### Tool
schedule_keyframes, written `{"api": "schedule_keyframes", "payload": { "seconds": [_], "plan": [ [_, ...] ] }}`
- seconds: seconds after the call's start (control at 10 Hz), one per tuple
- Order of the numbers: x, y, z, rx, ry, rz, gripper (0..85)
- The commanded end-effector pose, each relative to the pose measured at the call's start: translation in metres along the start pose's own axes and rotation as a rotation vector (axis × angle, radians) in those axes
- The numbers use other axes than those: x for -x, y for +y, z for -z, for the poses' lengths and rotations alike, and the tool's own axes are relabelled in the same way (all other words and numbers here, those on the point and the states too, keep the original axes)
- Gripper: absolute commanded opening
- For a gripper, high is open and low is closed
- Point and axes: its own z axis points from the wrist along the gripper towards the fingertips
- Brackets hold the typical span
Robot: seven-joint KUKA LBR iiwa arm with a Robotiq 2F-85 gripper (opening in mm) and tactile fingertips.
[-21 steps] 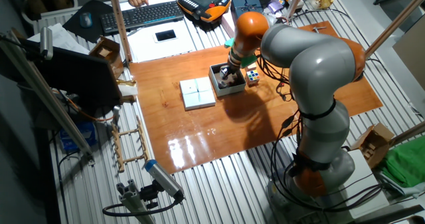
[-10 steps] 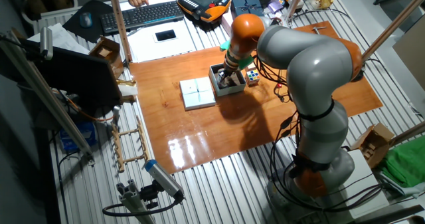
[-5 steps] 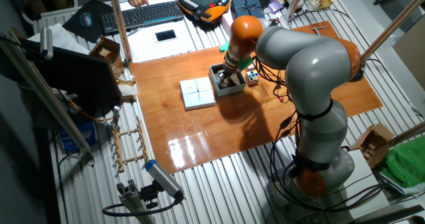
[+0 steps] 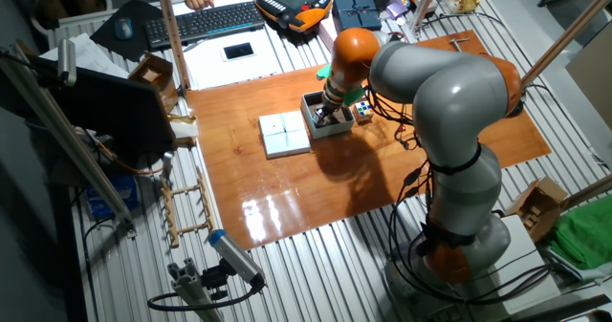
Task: Take everything out of the gift box
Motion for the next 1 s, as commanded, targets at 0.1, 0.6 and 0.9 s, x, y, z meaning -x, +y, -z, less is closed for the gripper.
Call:
{"api": "schedule_keyframes", "payload": {
  "seconds": [0.1,0.6,0.9],
  "plan": [
    [-0.002,0.001,-0.005,0.0,-0.006,0.002,55.0],
    [-0.004,0.004,-0.013,-0.001,-0.016,0.0,54.7],
    [-0.004,0.004,-0.016,-0.006,-0.026,0.001,48.7]
  ]
}}
